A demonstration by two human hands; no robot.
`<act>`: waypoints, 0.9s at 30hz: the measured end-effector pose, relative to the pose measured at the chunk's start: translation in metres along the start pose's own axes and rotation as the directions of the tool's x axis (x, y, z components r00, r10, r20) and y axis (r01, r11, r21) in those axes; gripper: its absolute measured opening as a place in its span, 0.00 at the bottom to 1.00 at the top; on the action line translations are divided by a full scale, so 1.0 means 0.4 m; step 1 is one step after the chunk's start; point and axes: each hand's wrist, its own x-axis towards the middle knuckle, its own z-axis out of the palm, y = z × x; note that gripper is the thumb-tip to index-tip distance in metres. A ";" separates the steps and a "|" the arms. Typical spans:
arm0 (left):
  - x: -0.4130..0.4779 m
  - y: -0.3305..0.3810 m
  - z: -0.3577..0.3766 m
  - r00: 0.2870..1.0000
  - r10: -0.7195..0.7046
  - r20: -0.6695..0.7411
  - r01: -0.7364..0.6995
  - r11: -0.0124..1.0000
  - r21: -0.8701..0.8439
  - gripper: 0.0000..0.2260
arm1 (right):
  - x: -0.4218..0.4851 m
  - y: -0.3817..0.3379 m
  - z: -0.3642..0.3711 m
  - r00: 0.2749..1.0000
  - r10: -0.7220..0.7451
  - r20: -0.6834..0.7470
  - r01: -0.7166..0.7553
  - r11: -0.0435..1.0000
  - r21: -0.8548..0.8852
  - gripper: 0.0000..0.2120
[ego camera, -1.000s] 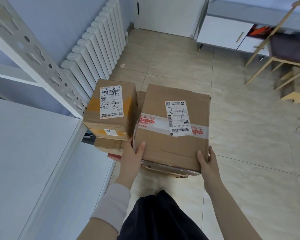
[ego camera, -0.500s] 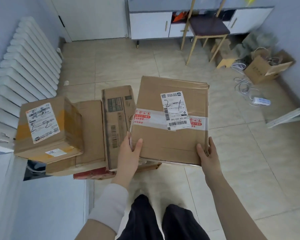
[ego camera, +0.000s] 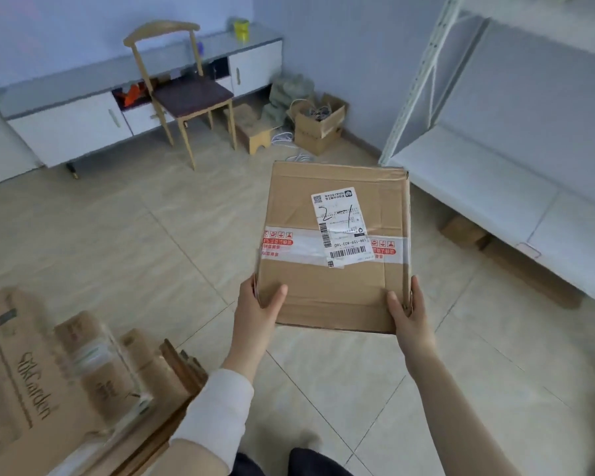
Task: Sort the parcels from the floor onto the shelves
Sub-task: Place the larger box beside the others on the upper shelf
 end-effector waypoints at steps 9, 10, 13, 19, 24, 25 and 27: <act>0.087 0.269 0.373 0.930 0.202 0.308 -0.201 0.979 -0.036 0.18 | 0.099 -0.095 -0.332 0.922 -0.074 -0.381 0.110 0.991 0.074 0.30; 0.099 0.300 0.406 0.915 0.226 0.334 -0.224 0.973 -0.045 0.18 | 0.110 -0.110 -0.356 0.906 -0.083 -0.415 0.127 0.989 0.080 0.30; 0.138 0.389 0.494 0.864 0.294 0.409 -0.284 0.955 -0.088 0.19 | 0.143 -0.164 -0.413 0.853 -0.115 -0.509 0.182 0.980 0.083 0.29; 0.195 0.564 0.646 0.748 0.413 0.520 -0.380 0.908 -0.175 0.18 | 0.197 -0.291 -0.512 0.731 -0.182 -0.658 0.292 0.954 0.060 0.21; 0.204 0.702 0.761 0.653 0.498 0.571 -0.415 0.866 -0.280 0.23 | 0.248 -0.368 -0.612 0.640 -0.203 -0.741 0.336 0.941 0.032 0.28; 0.204 0.726 0.783 0.640 0.512 0.573 -0.424 0.857 -0.292 0.23 | 0.259 -0.380 -0.635 0.631 -0.207 -0.748 0.342 0.939 0.028 0.28; 0.207 0.772 0.829 0.621 0.539 0.569 -0.446 0.840 -0.309 0.24 | 0.283 -0.408 -0.679 0.614 -0.222 -0.757 0.362 0.932 0.020 0.29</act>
